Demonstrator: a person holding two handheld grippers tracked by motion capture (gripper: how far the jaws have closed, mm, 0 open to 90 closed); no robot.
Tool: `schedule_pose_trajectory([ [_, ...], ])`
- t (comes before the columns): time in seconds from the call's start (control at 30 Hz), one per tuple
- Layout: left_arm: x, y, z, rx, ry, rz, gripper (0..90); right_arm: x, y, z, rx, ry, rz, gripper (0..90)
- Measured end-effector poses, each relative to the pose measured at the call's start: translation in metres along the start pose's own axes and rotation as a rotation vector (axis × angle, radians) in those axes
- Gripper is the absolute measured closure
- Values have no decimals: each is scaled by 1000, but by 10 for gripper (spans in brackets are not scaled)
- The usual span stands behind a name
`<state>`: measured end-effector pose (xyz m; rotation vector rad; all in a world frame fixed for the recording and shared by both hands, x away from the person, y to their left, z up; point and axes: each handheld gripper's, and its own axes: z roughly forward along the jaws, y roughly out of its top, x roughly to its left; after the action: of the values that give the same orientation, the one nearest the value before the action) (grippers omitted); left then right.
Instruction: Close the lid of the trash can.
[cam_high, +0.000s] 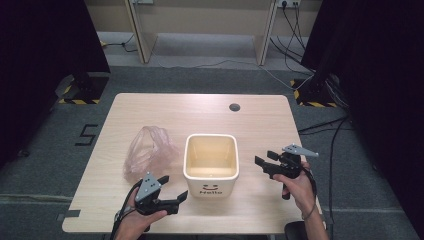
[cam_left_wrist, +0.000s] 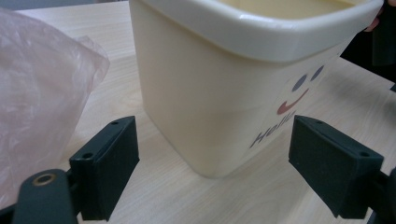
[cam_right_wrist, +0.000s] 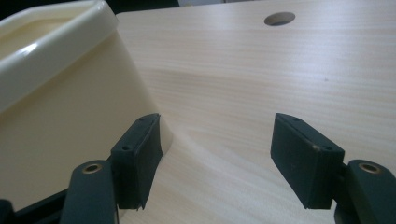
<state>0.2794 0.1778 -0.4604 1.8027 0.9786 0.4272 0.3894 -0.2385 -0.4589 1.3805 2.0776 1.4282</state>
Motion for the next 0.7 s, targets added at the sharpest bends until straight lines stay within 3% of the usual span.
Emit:
schedule_pose_trajectory([
  [0.57,11,-26,6,105,9,6,153,-3,-31,-2,62,-19,16,296],
  [0.7,13,-31,8,129,28,33,153,-1,-35,-3,72,-11,16,288],
])
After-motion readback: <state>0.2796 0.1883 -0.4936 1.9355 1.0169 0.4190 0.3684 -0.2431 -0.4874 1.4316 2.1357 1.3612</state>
